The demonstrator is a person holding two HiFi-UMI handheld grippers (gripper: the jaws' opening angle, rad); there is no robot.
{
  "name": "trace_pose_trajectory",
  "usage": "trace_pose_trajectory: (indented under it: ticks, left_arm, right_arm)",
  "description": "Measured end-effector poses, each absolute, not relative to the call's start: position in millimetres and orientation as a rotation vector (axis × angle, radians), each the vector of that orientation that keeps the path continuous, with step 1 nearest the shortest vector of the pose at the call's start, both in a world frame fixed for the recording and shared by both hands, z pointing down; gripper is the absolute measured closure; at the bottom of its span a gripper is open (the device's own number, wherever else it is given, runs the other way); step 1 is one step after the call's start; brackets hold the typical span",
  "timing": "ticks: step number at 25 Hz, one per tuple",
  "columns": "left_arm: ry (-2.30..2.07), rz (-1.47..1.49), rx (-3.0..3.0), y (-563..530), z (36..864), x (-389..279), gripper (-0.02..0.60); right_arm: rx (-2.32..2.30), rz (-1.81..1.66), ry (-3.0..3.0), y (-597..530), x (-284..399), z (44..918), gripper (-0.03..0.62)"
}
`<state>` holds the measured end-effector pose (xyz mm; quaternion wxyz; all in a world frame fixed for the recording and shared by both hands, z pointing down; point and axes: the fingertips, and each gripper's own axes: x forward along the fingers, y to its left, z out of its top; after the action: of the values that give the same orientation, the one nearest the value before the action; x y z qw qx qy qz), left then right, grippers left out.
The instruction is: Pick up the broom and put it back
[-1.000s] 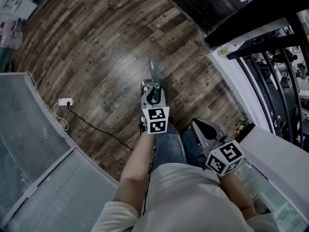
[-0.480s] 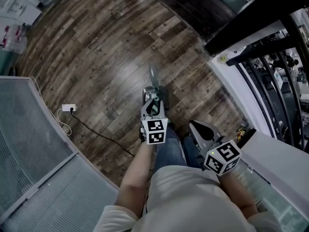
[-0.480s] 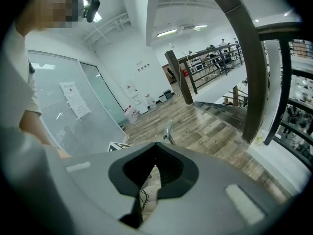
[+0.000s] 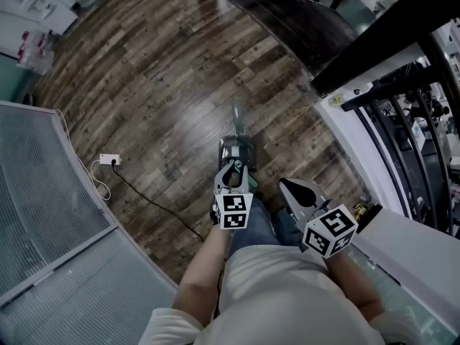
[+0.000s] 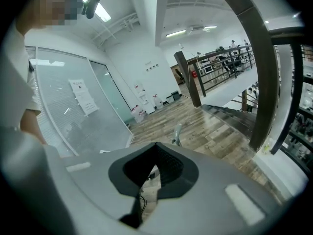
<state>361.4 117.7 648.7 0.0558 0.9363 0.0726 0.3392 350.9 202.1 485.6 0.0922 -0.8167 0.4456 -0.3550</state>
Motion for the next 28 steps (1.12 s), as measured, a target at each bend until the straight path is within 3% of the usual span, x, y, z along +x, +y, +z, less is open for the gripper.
trace_pose_trajectory:
  ticks: [28]
  left_arm:
    - [-0.192,0.82,2.853,30,519,290,0.489]
  right_arm:
    - [-2.307,-0.855,1.771,121,320,423,0.588]
